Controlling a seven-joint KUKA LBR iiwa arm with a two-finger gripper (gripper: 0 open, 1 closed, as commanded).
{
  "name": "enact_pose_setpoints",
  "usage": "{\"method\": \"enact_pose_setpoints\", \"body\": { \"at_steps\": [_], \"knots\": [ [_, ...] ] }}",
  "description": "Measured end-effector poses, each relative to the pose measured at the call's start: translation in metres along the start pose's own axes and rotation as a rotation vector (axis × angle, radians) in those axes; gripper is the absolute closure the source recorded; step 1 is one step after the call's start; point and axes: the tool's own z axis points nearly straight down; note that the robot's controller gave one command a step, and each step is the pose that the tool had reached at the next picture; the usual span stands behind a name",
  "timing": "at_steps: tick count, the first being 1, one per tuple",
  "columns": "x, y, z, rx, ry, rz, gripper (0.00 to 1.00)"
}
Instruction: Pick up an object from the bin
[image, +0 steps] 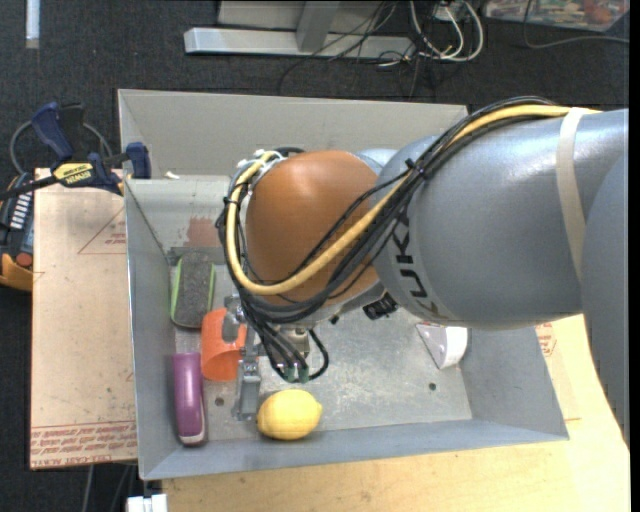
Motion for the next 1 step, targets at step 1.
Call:
{"method": "enact_pose_setpoints", "body": {
  "at_steps": [1],
  "knots": [
    [-0.0022,-0.0016,-0.0043,-0.002,-0.008,0.006,0.00]
  ]
}}
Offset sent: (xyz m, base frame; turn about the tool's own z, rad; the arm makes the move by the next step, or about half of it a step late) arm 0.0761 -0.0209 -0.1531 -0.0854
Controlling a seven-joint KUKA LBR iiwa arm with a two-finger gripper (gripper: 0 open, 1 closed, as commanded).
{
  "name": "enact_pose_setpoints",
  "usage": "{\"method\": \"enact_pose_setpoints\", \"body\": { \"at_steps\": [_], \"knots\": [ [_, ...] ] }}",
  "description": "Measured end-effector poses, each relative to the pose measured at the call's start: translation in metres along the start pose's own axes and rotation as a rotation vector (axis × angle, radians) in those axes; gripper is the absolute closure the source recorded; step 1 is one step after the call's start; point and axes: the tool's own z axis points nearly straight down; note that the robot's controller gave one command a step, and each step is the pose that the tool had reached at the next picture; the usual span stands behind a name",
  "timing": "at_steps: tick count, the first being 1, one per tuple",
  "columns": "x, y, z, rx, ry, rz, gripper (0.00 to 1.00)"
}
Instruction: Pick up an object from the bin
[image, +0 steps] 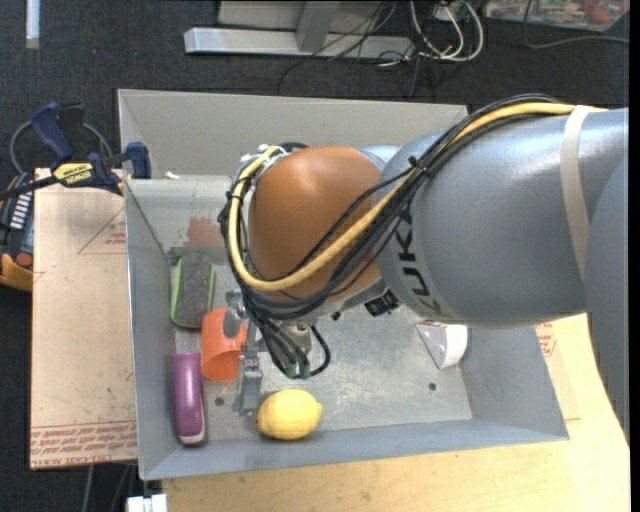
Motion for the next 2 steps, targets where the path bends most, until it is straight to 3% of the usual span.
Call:
{"method": "enact_pose_setpoints", "body": {
  "at_steps": [1,2],
  "knots": [
    [-0.0691,-0.0145,0.1304,-0.006,-0.011,-0.079,0.00],
    [-0.0675,-0.0146,0.1340,-0.005,-0.008,-0.070,0.00]
  ]
}}
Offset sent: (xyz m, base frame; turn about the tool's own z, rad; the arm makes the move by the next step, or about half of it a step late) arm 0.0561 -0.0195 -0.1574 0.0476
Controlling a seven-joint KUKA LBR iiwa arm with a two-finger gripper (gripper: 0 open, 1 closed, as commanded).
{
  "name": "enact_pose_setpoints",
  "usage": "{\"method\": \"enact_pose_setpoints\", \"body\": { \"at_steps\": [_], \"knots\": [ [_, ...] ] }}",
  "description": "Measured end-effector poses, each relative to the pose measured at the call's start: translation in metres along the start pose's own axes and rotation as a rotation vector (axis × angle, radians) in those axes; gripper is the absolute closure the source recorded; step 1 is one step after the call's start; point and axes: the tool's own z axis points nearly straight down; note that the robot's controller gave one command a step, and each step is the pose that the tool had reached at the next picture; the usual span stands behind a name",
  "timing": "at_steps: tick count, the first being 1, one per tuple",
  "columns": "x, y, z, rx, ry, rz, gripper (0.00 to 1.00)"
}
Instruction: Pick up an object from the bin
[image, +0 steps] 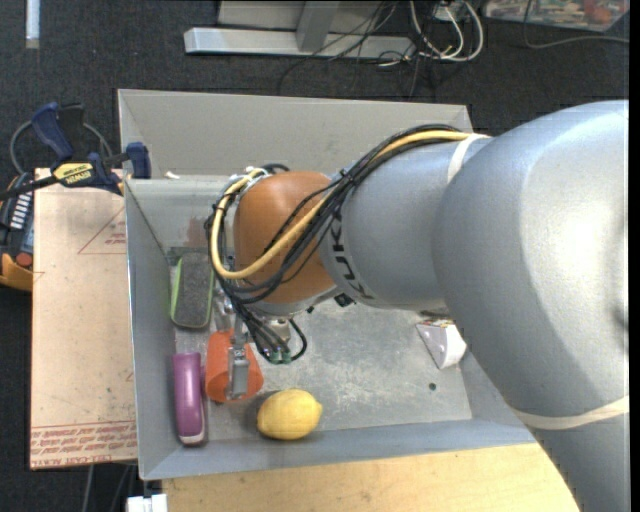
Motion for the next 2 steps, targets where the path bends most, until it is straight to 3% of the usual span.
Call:
{"method": "enact_pose_setpoints", "body": {
  "at_steps": [1,2],
  "knots": [
    [-0.0013,-0.0027,0.0141,-0.006,-0.015,-0.253,0.00],
    [0.0020,-0.0042,0.0131,-0.009,-0.023,-0.196,0.00]
  ]
}}
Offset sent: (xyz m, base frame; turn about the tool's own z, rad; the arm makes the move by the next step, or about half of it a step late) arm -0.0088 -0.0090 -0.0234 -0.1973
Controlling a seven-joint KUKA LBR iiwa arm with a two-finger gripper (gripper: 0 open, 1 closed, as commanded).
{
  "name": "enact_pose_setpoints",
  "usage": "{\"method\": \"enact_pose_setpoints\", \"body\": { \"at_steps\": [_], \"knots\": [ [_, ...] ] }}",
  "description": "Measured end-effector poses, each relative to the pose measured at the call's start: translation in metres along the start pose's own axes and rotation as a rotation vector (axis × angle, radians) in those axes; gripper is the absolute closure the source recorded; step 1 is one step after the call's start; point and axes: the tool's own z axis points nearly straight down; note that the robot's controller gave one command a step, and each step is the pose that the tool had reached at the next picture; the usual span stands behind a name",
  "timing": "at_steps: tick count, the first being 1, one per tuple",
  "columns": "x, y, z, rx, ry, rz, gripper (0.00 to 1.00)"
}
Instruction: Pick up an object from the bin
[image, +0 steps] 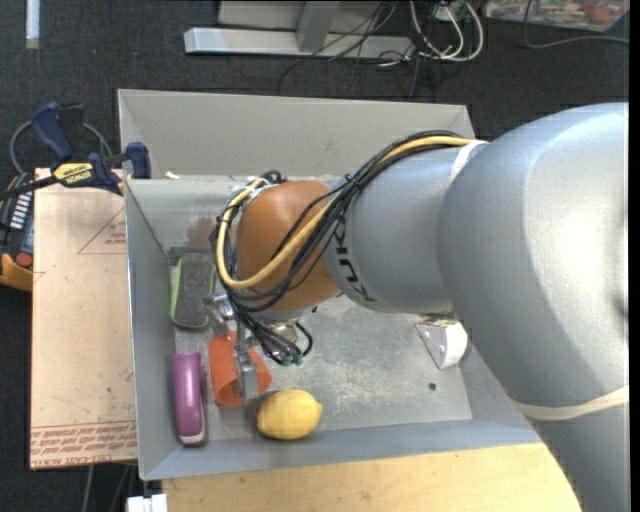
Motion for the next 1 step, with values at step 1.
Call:
{"method": "enact_pose_setpoints", "body": {
  "at_steps": [1],
  "knots": [
    [-0.0004,0.0050,-0.0028,-0.006,-0.016,-0.227,1.00]
  ]
}}
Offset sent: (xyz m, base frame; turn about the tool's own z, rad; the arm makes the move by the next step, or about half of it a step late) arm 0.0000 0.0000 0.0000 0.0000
